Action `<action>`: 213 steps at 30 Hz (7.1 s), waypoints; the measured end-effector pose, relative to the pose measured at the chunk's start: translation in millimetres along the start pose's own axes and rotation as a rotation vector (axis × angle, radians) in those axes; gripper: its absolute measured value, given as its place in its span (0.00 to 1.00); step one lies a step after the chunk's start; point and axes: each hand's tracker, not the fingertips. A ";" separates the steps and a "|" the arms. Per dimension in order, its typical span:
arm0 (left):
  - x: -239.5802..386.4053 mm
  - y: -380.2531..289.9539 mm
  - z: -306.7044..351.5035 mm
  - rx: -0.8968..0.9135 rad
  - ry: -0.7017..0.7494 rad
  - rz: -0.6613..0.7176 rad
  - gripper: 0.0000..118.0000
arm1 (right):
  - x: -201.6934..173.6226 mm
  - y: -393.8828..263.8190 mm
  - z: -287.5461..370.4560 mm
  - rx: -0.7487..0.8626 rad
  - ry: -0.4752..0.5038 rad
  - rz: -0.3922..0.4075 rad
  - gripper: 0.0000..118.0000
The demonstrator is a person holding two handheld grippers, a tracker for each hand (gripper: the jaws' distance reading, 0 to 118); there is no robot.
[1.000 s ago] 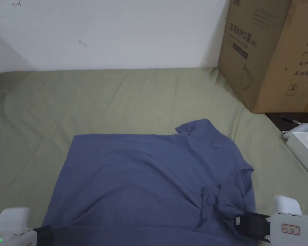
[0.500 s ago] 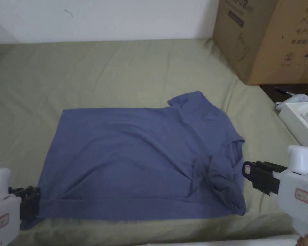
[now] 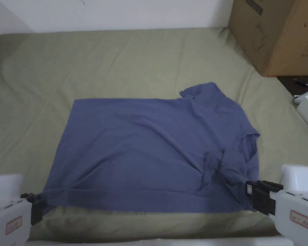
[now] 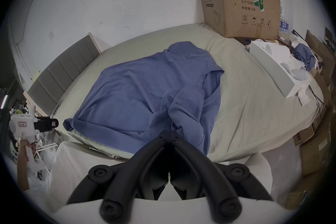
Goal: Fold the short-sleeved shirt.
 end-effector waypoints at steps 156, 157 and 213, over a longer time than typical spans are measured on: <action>-17.0 114.7 -122.3 -0.189 -0.059 0.122 0.05 | 66.4 42.5 -165.5 -0.230 -0.144 -0.036 0.86; -16.3 115.0 -122.5 -0.189 -0.056 0.119 0.05 | 59.8 45.2 -158.6 -0.235 -0.180 -0.008 0.77; 44.6 201.1 -165.9 -0.121 -0.126 -0.019 0.00 | 101.5 251.3 -295.4 -0.351 -0.177 0.066 0.87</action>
